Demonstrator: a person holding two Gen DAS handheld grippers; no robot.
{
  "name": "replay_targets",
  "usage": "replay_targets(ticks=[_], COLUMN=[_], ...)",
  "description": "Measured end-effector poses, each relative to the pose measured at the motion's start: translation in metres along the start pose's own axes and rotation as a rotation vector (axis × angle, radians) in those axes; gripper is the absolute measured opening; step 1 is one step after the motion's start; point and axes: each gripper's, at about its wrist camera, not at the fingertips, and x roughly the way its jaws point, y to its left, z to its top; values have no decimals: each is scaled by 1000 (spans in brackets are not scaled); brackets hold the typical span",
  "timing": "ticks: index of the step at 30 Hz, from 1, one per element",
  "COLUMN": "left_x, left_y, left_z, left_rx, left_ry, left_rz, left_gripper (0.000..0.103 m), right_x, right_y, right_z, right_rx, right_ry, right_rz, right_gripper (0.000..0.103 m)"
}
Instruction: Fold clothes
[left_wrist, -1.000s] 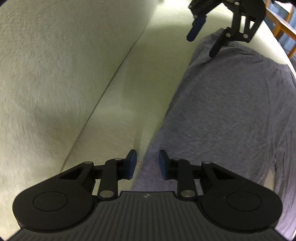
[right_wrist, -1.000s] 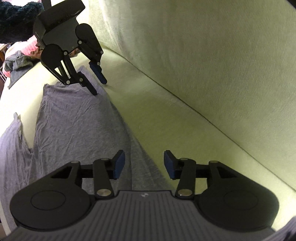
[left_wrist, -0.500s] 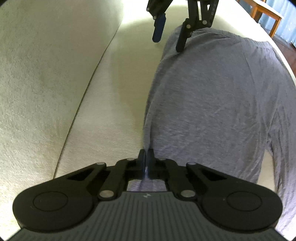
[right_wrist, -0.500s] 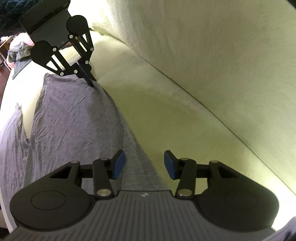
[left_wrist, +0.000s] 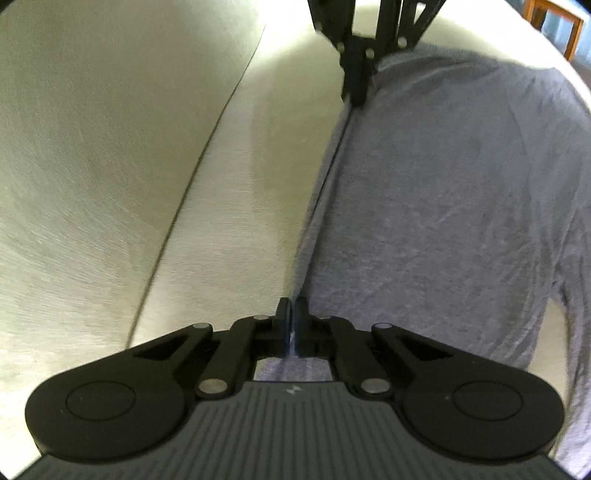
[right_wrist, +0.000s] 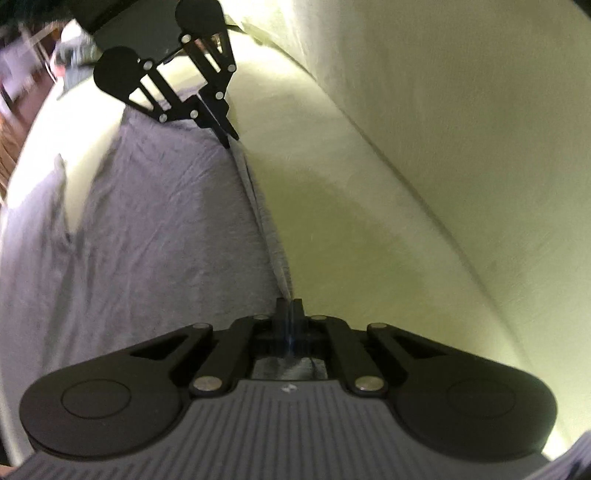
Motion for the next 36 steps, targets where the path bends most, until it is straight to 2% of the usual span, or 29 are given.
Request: replay_targets(ticks=[3,8,11,14,19,23,26,28,31,34,36], left_x=[-27,-80,-109,-129,-155,-165,-167,-165,-147,-156,-140], left_y=[-21,-69,-87,-132,-206,-242,-259,-271,-290,-282,-291], left_z=[-4,-8,-10,-15,-24,-32,-40,-52,-49,-51,-37], left_rx=[-40,-164,-262,-356,-446,-486,-504,-487,-443,-391,-351], left_ry=[-16,-46,-58,-60,-34,-30,-46,-55,-74,-115,-146], left_rz=[75,170,213,255,292,305,305,295,260,195,148], left_gripper=[0,0,0,0,0,0,0,0,0,0,2], right_x=[-26,-68,-89,-100,-112,-115,-111,-103,-82,-65,-67], right_y=[33,100,146,180,232,269,282,291,310,325,329], right_z=[-4,-16,-30,-47,-79,-103,-113,-119,-130,-135,-137], right_rx=[-90,-216,-272,-302,-307,-298,-260,-247,-275,-332,-377], right_ry=[-79,-177,-208,-212,-210,-203,-200,-192,-153,-112,-115], right_rz=[-158,-301,-329,-330,-290,-267,-277,-283,-296,-335,-381], right_gripper=[0,0,0,0,0,0,0,0,0,2,18])
